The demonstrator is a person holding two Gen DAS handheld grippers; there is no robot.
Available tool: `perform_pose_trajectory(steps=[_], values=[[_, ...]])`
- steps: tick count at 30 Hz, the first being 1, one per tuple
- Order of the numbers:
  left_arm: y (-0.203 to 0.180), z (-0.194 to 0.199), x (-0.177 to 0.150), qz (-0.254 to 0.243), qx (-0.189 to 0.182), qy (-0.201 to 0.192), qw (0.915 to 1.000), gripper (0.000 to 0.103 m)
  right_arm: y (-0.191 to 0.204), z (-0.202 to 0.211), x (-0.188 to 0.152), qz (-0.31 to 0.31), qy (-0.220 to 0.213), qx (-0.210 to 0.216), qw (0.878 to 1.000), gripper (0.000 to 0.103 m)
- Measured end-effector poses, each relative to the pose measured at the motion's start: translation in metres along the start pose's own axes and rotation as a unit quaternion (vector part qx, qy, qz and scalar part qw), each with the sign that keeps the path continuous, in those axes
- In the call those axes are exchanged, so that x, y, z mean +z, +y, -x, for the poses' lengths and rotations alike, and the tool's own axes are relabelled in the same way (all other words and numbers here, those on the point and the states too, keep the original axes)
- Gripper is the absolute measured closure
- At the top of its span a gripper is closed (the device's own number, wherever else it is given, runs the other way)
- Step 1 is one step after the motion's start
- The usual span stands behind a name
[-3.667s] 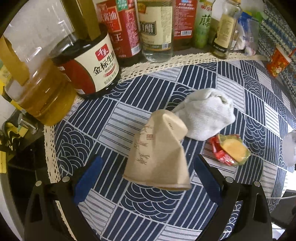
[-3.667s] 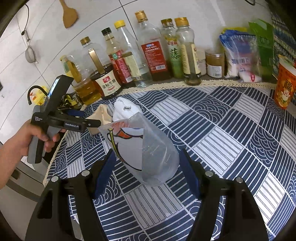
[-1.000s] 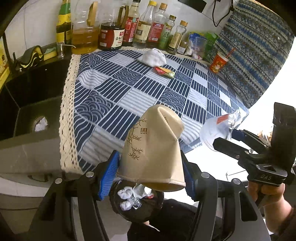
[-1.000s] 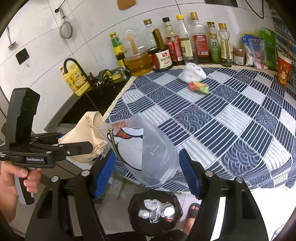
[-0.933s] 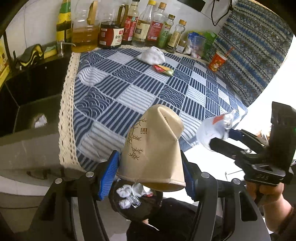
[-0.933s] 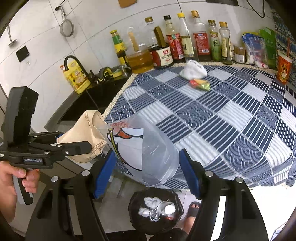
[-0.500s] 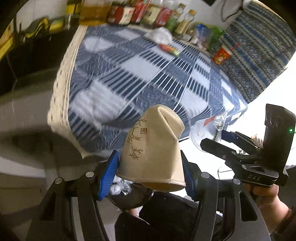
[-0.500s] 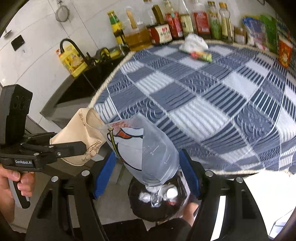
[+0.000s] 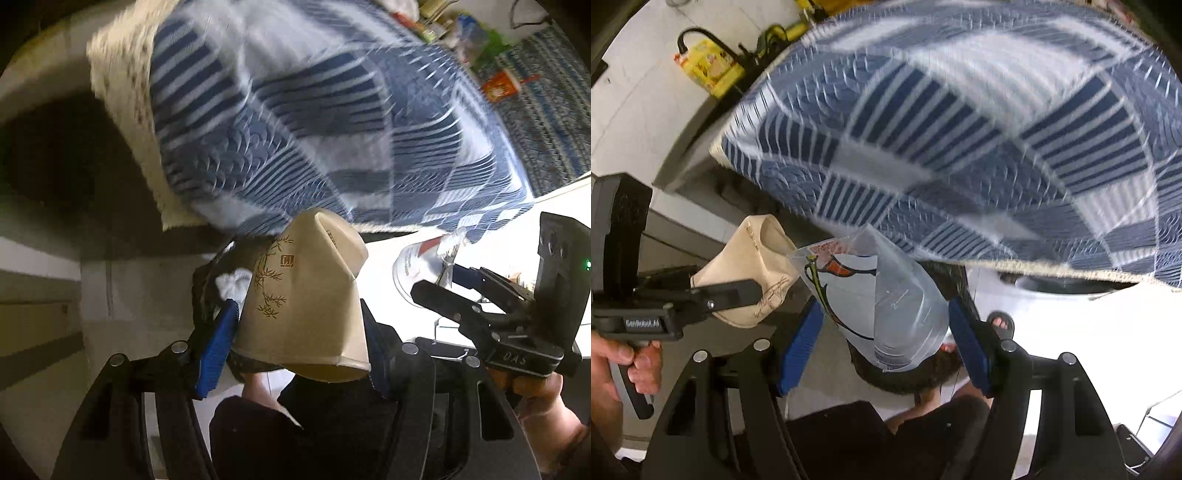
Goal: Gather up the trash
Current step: 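Open both tools to drop the paper cup and plastic bag into the bin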
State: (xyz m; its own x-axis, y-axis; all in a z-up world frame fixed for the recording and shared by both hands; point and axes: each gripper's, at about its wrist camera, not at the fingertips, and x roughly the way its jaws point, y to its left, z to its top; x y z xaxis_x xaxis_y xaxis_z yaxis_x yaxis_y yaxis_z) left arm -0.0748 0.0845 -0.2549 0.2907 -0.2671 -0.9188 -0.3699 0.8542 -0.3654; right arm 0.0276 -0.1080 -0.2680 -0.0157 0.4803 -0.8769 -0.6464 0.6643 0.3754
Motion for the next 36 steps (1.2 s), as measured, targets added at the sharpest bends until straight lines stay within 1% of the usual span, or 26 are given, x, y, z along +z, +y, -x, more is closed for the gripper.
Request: perform_pose_trajectory(steps=[5,9,11,12,17,24,28,30,31,32,33,34,36], values=[[0.008,-0.024,-0.006,0.009,0.012,0.023,0.9996,0.042,-0.007,-0.028,-0.019,-0.006,0.042,0.007,0.999,0.034],[0.011,-0.045,-0.011,0.011,0.029,0.04,0.9987,0.042,-0.023,-0.055,-0.034,-0.051,0.086,0.035,0.994,0.034],[0.014,-0.058,-0.016,0.012,0.043,0.051,0.9977,0.042,-0.031,-0.066,-0.039,-0.068,0.099,0.045,0.992,0.034],[0.016,-0.064,-0.018,0.019,0.041,0.059,0.9973,0.042,-0.034,-0.071,-0.042,-0.078,0.105,0.049,0.99,0.034],[0.025,-0.087,-0.027,0.03,0.053,0.079,0.995,0.042,-0.048,-0.089,-0.051,-0.112,0.121,0.063,0.984,0.034],[0.038,-0.118,-0.034,0.047,0.063,0.105,0.9913,0.041,-0.06,-0.12,-0.062,-0.123,0.15,0.065,0.979,0.033],[0.037,-0.128,-0.035,0.048,0.065,0.115,0.9901,0.041,-0.064,-0.129,-0.066,-0.133,0.151,0.073,0.977,0.033],[0.039,-0.133,-0.033,0.053,0.07,0.117,0.9893,0.039,-0.069,-0.132,-0.066,-0.145,0.148,0.078,0.975,0.033],[0.04,-0.135,-0.032,0.057,0.071,0.118,0.9889,0.037,-0.071,-0.132,-0.066,-0.152,0.145,0.083,0.974,0.031],[0.043,-0.139,-0.03,0.064,0.072,0.125,0.9874,0.033,-0.072,-0.131,-0.066,-0.16,0.141,0.088,0.973,0.027],[0.045,-0.142,-0.03,0.069,0.074,0.131,0.9862,0.024,-0.076,-0.131,-0.066,-0.171,0.137,0.089,0.972,0.014],[0.046,-0.143,-0.029,0.072,0.079,0.131,0.9856,0.02,-0.079,-0.13,-0.066,-0.179,0.133,0.089,0.971,0.006],[0.047,-0.141,-0.026,0.07,0.085,0.128,0.9857,0.02,-0.085,-0.129,-0.066,-0.192,0.128,0.096,0.968,0.006]])
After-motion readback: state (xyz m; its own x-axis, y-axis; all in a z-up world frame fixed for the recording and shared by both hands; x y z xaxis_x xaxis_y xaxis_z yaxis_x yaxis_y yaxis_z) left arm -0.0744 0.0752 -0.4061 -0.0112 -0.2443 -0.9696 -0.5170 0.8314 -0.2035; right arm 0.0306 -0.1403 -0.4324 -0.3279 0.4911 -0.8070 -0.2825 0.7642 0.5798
